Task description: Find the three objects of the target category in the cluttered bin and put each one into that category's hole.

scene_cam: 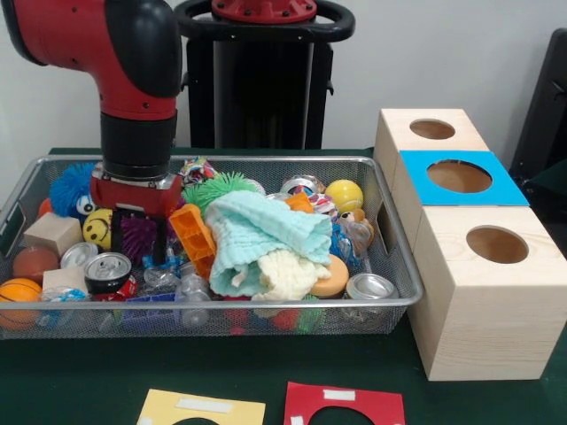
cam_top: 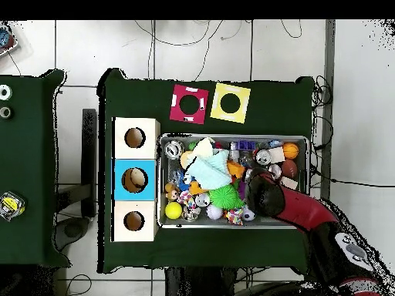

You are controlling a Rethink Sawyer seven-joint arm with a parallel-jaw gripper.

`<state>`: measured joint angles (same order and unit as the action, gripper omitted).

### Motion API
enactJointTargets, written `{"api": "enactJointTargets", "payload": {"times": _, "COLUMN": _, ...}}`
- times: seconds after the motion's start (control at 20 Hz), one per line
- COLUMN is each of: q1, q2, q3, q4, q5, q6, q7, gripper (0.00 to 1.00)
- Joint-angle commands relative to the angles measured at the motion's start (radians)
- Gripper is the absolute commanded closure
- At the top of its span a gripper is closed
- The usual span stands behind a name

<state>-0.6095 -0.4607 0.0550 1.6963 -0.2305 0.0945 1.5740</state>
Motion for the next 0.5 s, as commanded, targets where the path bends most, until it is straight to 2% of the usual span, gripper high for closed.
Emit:
{"api": "enactJointTargets", "payload": {"times": 0.05, "q1": 0.067, "q2": 0.018, "q3": 0.023, "q4": 0.101, "q5": 0.053, "q6": -0.014, "q7": 0.232, "gripper": 0.00}}
{"api": "enactJointTargets", "payload": {"times": 0.5, "q1": 0.084, "q2": 0.062, "q3": 0.040, "q4": 0.073, "q5": 0.090, "q6": -0.019, "q7": 0.215, "gripper": 0.00}}
